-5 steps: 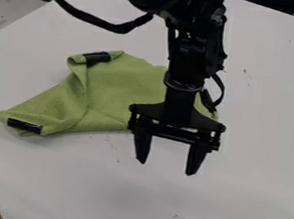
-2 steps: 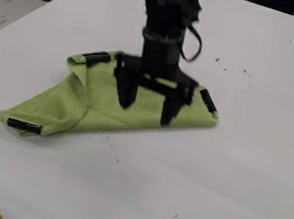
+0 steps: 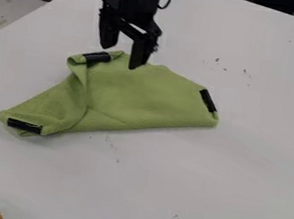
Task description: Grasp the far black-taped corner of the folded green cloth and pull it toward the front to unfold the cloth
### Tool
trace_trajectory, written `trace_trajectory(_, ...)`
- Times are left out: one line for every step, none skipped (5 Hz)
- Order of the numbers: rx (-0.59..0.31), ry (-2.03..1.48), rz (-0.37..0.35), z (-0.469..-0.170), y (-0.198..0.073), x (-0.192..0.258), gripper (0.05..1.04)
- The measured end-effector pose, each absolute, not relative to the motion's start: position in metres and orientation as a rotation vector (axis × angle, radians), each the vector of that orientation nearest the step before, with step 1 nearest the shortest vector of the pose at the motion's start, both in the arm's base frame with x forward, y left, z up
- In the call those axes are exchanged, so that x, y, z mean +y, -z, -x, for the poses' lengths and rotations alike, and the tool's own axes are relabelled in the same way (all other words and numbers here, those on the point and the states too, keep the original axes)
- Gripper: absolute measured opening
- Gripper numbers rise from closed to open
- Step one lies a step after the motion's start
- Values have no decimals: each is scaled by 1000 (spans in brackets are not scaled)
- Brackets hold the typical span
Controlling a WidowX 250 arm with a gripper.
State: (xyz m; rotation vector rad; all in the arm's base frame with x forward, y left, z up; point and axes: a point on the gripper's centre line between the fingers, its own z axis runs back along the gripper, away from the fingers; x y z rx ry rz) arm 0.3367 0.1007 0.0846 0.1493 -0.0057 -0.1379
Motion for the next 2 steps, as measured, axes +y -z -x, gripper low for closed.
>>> trace_trajectory(35,138,-147,-353,-75,129,1000)
trace_trajectory(54,136,-109,-359,-59,147,1000)
